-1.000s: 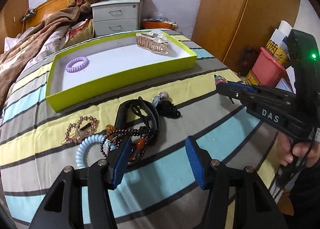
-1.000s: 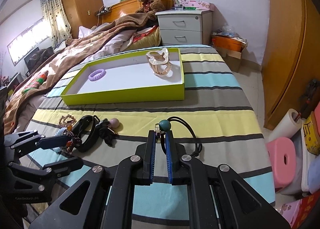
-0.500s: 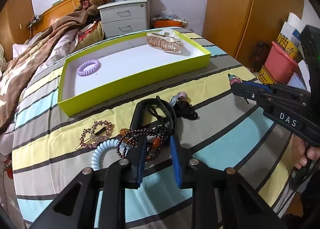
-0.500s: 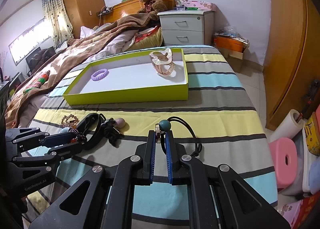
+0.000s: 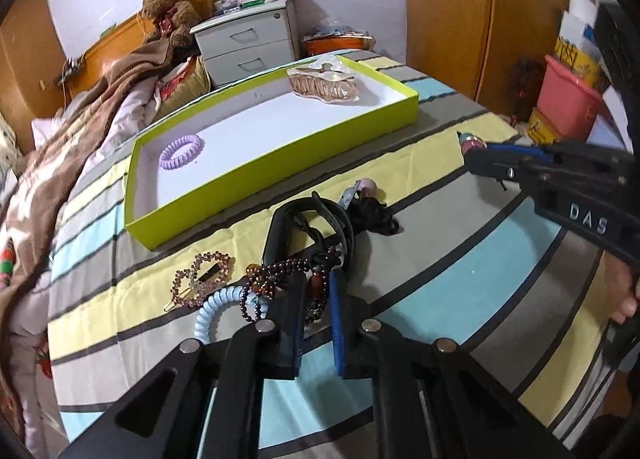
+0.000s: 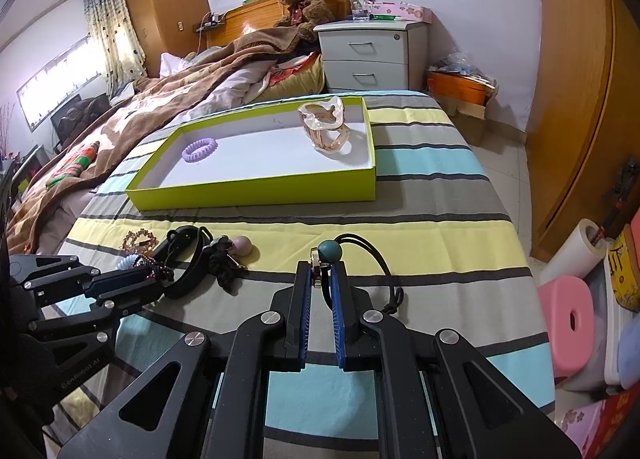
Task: Organize jewelry
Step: 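Grasp the dark beaded bracelet with the left gripper and lift it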
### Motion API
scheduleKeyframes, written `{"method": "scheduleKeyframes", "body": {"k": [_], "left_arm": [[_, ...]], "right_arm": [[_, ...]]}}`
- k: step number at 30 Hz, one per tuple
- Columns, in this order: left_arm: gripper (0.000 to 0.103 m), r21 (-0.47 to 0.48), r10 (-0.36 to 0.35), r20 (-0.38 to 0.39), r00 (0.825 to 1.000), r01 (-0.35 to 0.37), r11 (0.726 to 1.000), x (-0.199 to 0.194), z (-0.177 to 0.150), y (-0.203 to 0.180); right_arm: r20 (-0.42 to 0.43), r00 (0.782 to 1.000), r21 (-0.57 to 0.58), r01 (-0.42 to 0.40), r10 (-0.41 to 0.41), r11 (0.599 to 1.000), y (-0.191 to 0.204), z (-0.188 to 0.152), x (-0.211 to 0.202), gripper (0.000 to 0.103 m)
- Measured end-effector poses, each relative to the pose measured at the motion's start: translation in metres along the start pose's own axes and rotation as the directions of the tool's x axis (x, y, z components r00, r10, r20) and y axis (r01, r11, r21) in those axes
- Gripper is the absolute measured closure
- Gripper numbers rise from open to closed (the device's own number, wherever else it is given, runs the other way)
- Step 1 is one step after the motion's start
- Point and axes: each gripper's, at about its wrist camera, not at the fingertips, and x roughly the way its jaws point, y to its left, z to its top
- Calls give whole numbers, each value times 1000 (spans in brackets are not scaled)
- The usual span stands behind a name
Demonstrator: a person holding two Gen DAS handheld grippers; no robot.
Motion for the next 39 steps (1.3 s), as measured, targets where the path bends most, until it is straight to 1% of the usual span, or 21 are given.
{"method": "scheduleKeyframes", "body": {"k": [8, 13, 22, 29, 34, 37, 39], "left_arm": [[91, -66, -39, 40, 998, 42, 997, -9, 0, 11], [91, -107, -50, 64, 997, 56, 993, -18, 1, 20], [91, -183, -80, 105, 991, 98, 978, -30, 3, 38], [91, -212, -84, 142, 986, 113, 971, -42, 5, 51], [91, -238, -71, 147, 987, 105, 965, -45, 3, 61], [91, -264, -78, 160, 984, 119, 957, -48, 3, 69], [91, -280, -70, 163, 984, 114, 953, -49, 4, 75]], "right_arm": [[4, 1000, -6, 2, -2, 1000, 2, 1, -1, 93], [17, 1000, -10, 6, -6, 1000, 2, 5, -6, 93], [47, 999, -12, 8, -8, 1000, 4, 13, -20, 93], [67, 998, -19, 8, -7, 1000, 8, 18, -27, 93], [70, 998, -21, 9, -8, 1000, 9, 18, -28, 93], [72, 997, -24, 8, -6, 1000, 10, 18, -29, 93], [73, 997, -31, 7, -5, 999, 10, 20, -30, 93]]}}
